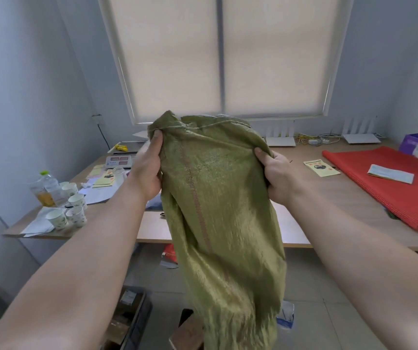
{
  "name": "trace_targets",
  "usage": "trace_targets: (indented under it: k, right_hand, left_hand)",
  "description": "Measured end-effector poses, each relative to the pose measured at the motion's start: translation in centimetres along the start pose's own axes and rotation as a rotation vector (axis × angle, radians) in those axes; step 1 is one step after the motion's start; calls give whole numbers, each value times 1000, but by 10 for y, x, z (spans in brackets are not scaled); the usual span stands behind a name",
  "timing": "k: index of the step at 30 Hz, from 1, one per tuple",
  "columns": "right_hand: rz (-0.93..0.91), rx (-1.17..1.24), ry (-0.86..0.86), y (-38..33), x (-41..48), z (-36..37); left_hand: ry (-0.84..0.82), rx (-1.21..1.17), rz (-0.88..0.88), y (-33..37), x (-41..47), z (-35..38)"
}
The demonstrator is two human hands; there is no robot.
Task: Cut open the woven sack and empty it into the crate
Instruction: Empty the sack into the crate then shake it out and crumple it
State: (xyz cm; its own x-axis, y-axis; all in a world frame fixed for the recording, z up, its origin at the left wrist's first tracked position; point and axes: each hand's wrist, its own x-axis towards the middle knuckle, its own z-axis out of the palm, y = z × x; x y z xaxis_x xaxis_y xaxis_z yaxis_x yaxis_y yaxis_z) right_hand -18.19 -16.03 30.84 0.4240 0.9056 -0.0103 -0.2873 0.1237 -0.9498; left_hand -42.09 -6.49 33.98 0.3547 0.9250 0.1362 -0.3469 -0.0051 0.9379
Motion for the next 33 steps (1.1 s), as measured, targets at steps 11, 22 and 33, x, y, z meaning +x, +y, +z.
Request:
trace_targets:
  k: [11,22,33]
  right_hand:
    - [10,-30,108,-7,6,13]
    - [67,-349,-232,25,-11,-21]
    - [-107,62,-100,1,-3,13]
  left_hand:
    - [22,87,-197,-32,-16,0]
    - [178,-39,-201,-16,11,4]
    - [-105,-36,64,26,-4,4]
